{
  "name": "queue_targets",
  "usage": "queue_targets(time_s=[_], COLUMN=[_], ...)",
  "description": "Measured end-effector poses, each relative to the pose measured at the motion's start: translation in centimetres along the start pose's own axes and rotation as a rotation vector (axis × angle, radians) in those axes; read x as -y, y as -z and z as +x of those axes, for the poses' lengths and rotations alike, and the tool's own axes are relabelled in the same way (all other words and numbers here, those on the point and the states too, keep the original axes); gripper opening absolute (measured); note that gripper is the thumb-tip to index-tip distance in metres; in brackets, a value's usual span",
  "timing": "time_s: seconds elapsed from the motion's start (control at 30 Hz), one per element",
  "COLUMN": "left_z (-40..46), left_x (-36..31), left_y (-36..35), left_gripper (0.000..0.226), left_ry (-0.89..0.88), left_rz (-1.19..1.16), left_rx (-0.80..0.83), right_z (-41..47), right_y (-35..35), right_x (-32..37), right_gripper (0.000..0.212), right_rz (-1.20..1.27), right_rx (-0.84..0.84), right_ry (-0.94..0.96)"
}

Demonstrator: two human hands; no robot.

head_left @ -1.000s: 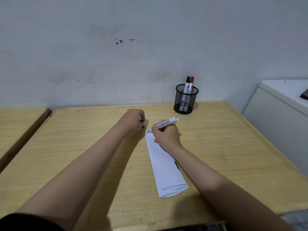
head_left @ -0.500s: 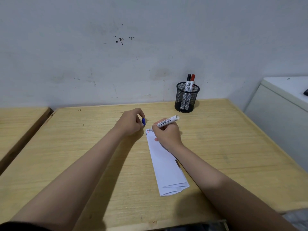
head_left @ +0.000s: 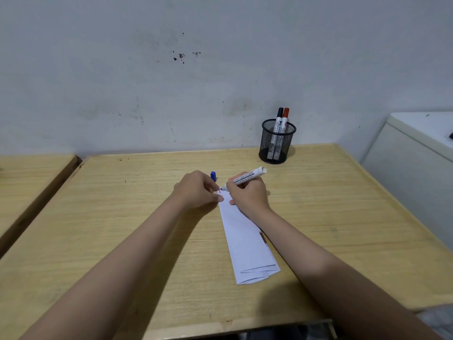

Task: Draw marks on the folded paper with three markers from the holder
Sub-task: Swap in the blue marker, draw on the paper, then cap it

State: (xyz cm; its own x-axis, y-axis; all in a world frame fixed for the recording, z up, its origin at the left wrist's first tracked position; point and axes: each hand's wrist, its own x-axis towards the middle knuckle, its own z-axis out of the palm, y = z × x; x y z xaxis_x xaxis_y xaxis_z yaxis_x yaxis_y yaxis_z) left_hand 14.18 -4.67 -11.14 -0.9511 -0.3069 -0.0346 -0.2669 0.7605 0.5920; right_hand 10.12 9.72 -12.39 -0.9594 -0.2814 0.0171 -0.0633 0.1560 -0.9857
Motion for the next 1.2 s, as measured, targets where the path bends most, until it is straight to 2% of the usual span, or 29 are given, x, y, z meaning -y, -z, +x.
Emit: queue_targets(time_s=[0.23,0.53,0.67,0.73,0.87,1.03,1.2], left_z=[-0.1,-0.2,0.0,0.7,1.9,2.2,1.7], left_x=[0.4,0.0,-0.3,-0.3,-0.4,-0.8,-1.2], left_y=[-0.1,0.2,0.5,0.5,-0.1,-0.1,0.9], left_gripper=[0.031,0.031,0.034,0.032,0.025,0.014,0.015], left_ry=[0.019,0.002,-0.038,-0.067,-0.038,-0.011,0.027], left_rz=[-0.038,-0.028,-0.15,-0.114,-0.071,-0.276,-0.694], left_rx=[-0.011,-0.005,-0.126,-0.185,-0.204,-0.249,-0.172], right_z=[-0.3,-0.6,-0.5,-0.5,-0.4,0.0,0.6], right_y=[0.1,0.3,0.0,0.0,0.0,0.3,0.8], right_x=[0.2,-0.3,-0.5,-0.6,-0.5,0.5,1.4], right_gripper=[0.014,0.005,0.007,0.007,0.003,0.006,0.004], right_rz=[-0.007,0.106,0.137,0.139,0.171,0.321,0.477], right_rx=[-0.011,-0.116,-0.108,-0.092,-0.076,-0.081,-0.106], right_ry=[0.0,0.037,0.023,0.028,0.006,-0.113,-0.136])
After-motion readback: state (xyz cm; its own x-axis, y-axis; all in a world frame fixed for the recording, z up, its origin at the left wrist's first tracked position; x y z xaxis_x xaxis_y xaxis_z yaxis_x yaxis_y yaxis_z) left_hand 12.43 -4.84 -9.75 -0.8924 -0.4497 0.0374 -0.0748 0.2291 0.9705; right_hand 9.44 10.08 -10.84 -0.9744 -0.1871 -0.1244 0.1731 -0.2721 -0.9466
